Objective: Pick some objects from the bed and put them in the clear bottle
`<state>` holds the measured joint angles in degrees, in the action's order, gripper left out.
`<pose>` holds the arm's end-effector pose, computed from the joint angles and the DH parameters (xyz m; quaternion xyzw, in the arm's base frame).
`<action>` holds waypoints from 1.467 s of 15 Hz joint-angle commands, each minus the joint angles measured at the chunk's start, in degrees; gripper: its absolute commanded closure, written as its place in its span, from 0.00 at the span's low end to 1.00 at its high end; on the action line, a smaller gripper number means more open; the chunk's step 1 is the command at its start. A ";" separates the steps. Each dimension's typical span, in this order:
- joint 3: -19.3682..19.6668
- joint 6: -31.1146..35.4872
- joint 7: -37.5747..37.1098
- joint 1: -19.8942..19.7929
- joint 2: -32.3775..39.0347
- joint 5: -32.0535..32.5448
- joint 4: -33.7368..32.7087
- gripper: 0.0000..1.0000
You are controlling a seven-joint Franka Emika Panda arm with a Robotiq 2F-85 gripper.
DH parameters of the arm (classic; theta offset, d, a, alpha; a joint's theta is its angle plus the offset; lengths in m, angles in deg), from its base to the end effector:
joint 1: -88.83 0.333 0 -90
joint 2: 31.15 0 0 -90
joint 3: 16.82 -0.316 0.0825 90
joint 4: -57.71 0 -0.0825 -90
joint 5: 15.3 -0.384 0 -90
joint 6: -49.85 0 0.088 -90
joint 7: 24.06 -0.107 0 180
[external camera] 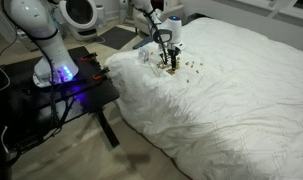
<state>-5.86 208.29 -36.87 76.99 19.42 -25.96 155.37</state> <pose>0.6262 -0.2577 0.1066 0.9334 -0.3434 0.0972 0.0362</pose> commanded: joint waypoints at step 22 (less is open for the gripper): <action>-0.91 -9.69 -0.10 -2.73 8.42 -0.15 -12.19 0.62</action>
<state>-6.02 200.99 -36.87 75.31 27.33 -25.98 145.36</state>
